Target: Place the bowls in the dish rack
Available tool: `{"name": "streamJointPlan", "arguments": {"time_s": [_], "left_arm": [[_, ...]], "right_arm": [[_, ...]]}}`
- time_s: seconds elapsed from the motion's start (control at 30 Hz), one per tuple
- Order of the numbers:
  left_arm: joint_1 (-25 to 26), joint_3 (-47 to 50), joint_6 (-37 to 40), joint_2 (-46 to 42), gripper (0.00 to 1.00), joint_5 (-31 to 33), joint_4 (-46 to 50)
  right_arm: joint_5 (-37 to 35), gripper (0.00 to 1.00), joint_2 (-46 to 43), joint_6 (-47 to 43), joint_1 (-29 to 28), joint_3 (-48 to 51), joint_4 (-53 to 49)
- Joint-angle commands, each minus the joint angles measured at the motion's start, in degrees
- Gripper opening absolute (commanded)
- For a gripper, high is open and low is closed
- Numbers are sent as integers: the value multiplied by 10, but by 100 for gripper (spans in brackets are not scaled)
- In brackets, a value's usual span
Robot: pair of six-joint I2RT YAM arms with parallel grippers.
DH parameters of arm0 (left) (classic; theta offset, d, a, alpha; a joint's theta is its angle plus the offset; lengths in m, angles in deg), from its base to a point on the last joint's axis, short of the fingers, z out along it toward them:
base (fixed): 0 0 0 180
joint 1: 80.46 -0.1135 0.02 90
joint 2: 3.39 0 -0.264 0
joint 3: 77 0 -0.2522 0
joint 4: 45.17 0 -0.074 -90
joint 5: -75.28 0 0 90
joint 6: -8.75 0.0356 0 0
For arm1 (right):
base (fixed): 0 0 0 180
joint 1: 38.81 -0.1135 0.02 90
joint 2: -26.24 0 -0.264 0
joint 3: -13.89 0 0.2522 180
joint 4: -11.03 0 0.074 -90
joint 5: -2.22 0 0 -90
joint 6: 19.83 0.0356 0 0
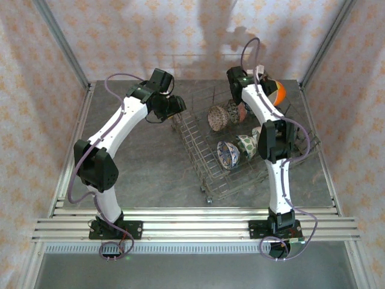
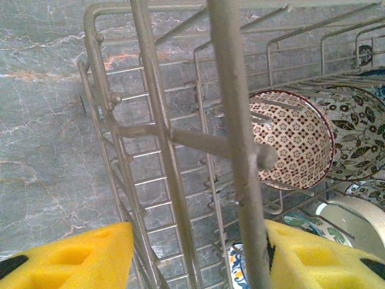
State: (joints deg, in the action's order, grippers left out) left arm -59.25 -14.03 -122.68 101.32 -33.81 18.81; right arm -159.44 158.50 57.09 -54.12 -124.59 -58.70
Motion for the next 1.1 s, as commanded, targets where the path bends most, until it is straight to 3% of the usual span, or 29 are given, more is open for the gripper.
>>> {"name": "streamJointPlan", "arguments": {"time_s": [0.0, 0.23, 0.37, 0.73, 1.07], "left_arm": [[-5, 7, 13, -20, 56, 3, -5], [-5, 4, 16, -15, 56, 0, -8], [-5, 2, 20, -13, 56, -1, -7], [-4, 7, 17, -20, 57, -8, -2], [1, 27, 12, -38, 57, -3, 2]], "right_arm": [[-33, 0, -8, -5, 1, 20, 22], [-35, 0, -7, -148, -6, 32, 162], [-24, 0, 9, -194, -9, 17, 189], [23, 0, 15, -261, -29, 46, 240], [45, 5, 15, -236, -33, 57, 203]]}}
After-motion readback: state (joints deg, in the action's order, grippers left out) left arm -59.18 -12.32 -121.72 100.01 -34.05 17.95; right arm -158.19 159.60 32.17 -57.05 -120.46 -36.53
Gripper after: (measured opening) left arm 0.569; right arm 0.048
